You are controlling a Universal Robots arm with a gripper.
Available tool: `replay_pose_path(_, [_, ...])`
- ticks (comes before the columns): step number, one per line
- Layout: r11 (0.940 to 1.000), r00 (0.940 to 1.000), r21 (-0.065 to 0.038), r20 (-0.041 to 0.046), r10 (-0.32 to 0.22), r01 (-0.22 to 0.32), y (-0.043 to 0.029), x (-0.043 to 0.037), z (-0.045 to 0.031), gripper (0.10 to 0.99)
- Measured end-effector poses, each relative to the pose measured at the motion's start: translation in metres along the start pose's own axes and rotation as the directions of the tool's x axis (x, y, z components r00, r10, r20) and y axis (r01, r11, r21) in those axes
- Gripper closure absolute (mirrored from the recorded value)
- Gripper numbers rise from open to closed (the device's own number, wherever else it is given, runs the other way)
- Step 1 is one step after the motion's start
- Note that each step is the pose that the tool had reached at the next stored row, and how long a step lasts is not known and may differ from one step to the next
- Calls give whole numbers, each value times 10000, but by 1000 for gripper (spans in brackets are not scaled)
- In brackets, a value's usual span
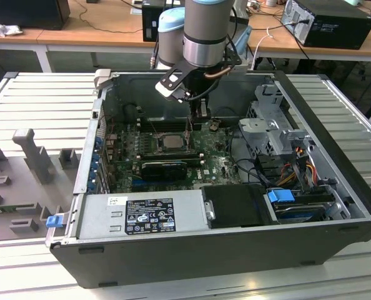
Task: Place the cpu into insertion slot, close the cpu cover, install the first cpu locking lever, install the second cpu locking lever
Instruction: 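Close the cpu cover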
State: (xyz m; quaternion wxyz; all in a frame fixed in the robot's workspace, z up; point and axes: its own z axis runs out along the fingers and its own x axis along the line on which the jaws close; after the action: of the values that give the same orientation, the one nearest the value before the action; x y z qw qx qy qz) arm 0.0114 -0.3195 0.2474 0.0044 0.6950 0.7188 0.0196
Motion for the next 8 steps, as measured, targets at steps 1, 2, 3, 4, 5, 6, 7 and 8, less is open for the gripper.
replay_pose_path(1, [10000,10000,0,0,0,0,-4,0,0,980])
replay_pose_path(2, [10000,10000,0,0,1,-1,-8,0,0,980])
replay_pose_path(3, [10000,10000,0,-1,0,0,-15,0,0,980])
replay_pose_path(4, [10000,10000,0,0,0,0,-19,1,-1,980])
replay_pose_path(5, [10000,10000,0,0,0,0,-24,1,-1,980])
replay_pose_path(6, [10000,10000,0,0,1,-1,-30,1,-1,980])
replay_pose_path(7, [10000,10000,0,0,1,-1,-36,1,-1,980])
replay_pose_path(8, [10000,10000,-1,0,1,-1,-43,1,-1,980])
